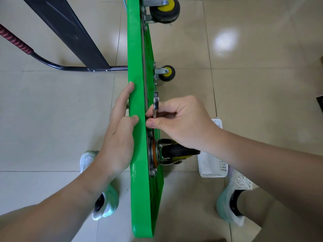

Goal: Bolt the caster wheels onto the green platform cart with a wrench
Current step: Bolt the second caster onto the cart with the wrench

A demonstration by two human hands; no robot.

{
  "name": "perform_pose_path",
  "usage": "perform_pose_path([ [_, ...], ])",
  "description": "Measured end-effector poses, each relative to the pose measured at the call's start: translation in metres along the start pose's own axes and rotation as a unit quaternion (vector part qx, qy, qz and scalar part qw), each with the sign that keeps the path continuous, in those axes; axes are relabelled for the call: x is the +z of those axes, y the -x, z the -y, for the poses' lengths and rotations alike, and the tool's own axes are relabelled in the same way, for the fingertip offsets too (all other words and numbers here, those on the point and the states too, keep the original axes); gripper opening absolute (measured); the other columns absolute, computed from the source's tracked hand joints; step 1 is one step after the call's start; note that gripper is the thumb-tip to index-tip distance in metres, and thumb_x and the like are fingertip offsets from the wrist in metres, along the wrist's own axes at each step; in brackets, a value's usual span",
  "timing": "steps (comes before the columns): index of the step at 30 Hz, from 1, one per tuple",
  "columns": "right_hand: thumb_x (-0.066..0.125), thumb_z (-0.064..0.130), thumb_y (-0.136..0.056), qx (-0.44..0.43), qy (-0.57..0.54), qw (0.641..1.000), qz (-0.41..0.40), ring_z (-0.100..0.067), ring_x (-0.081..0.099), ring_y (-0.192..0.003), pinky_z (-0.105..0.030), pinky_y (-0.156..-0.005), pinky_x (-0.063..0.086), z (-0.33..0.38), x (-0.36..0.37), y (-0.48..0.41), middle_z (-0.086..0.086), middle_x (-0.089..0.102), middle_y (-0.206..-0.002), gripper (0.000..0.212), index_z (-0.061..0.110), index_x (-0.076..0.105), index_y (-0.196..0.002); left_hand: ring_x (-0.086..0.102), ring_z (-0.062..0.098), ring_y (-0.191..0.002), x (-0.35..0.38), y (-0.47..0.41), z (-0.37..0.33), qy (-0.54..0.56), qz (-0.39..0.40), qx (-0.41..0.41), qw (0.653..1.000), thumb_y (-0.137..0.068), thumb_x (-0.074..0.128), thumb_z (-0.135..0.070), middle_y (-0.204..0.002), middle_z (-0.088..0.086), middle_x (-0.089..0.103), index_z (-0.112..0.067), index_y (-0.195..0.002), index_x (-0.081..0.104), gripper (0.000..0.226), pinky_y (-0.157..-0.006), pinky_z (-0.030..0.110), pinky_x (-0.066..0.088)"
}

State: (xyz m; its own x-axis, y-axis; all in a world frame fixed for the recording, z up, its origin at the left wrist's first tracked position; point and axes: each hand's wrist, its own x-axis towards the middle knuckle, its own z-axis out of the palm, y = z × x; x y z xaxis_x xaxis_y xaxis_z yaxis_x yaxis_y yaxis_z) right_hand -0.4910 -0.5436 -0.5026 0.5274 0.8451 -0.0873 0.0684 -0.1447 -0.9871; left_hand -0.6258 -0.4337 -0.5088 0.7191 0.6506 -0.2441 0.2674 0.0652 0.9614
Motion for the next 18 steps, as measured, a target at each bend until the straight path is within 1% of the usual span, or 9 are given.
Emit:
perform_pose_path([
  [3,0.083,0.005,-0.076,-0.004,-0.009,1.0,-0.02,-0.005,0.073,-0.088,-0.033,-0.09,0.059,-0.009,0.003,0.006,0.015,0.075,-0.084,0.025,0.026,0.077,-0.087,0.044,0.018,-0.146,-0.001,0.001,0.0,0.0,0.008,0.004,1.0,-0.075,0.044,-0.037,-0.157,-0.012,0.045,-0.074,-0.132,0.045,0.067,-0.121,0.052,0.034],
  [4,0.083,0.006,-0.076,0.001,-0.011,1.0,-0.024,-0.006,0.074,-0.088,-0.035,-0.09,0.059,-0.012,0.004,0.006,0.014,0.075,-0.085,0.025,0.028,0.077,-0.086,0.044,0.018,-0.146,-0.001,0.001,0.0,0.002,0.011,0.004,1.0,-0.075,0.044,-0.038,-0.157,-0.012,0.045,-0.074,-0.132,0.045,0.068,-0.121,0.052,0.033],
  [8,0.082,0.012,-0.076,-0.001,-0.022,0.999,-0.036,-0.013,0.075,-0.091,-0.041,-0.09,0.058,-0.017,0.008,-0.004,0.002,0.078,-0.095,0.023,0.025,0.076,-0.094,0.047,0.017,-0.143,0.001,0.002,-0.001,-0.003,0.007,0.005,1.0,-0.079,0.043,-0.033,-0.154,-0.012,0.047,-0.074,-0.131,0.045,0.067,-0.121,0.053,0.035],
  [11,0.079,0.004,-0.081,0.029,-0.058,0.997,-0.034,-0.016,0.075,-0.09,-0.042,-0.088,0.059,-0.019,0.006,-0.017,-0.004,0.078,-0.096,0.025,0.019,0.077,-0.1,0.048,0.015,-0.142,0.001,0.003,-0.002,-0.003,0.007,-0.001,1.0,-0.081,0.04,-0.028,-0.154,-0.015,0.047,-0.076,-0.128,0.046,0.068,-0.12,0.052,0.036],
  [14,0.075,0.003,-0.084,0.085,-0.086,0.992,-0.02,-0.019,0.075,-0.089,-0.039,-0.084,0.06,-0.026,0.001,-0.031,-0.009,0.078,-0.095,0.022,0.011,0.076,-0.104,0.047,0.02,-0.144,0.0,0.003,-0.002,-0.002,0.007,-0.007,1.0,-0.078,0.043,-0.032,-0.156,-0.015,0.044,-0.075,-0.132,0.044,0.069,-0.119,0.055,0.036],
  [16,0.075,0.005,-0.086,0.113,-0.09,0.989,-0.013,-0.019,0.076,-0.086,-0.035,-0.078,0.061,-0.032,-0.001,-0.04,-0.009,0.078,-0.094,0.017,0.014,0.076,-0.1,0.047,0.022,-0.144,-0.001,0.001,-0.001,-0.005,0.01,-0.009,1.0,-0.072,0.044,-0.039,-0.156,-0.016,0.043,-0.073,-0.135,0.043,0.071,-0.118,0.057,0.037],
  [18,0.074,0.007,-0.087,0.152,-0.103,0.983,-0.007,-0.02,0.075,-0.082,-0.031,-0.071,0.061,-0.04,-0.004,-0.048,-0.009,0.078,-0.091,0.012,0.014,0.076,-0.096,0.049,0.023,-0.141,-0.002,0.001,-0.001,-0.009,0.011,-0.006,1.0,-0.071,0.044,-0.041,-0.156,-0.015,0.043,-0.072,-0.136,0.042,0.072,-0.116,0.058,0.039],
])
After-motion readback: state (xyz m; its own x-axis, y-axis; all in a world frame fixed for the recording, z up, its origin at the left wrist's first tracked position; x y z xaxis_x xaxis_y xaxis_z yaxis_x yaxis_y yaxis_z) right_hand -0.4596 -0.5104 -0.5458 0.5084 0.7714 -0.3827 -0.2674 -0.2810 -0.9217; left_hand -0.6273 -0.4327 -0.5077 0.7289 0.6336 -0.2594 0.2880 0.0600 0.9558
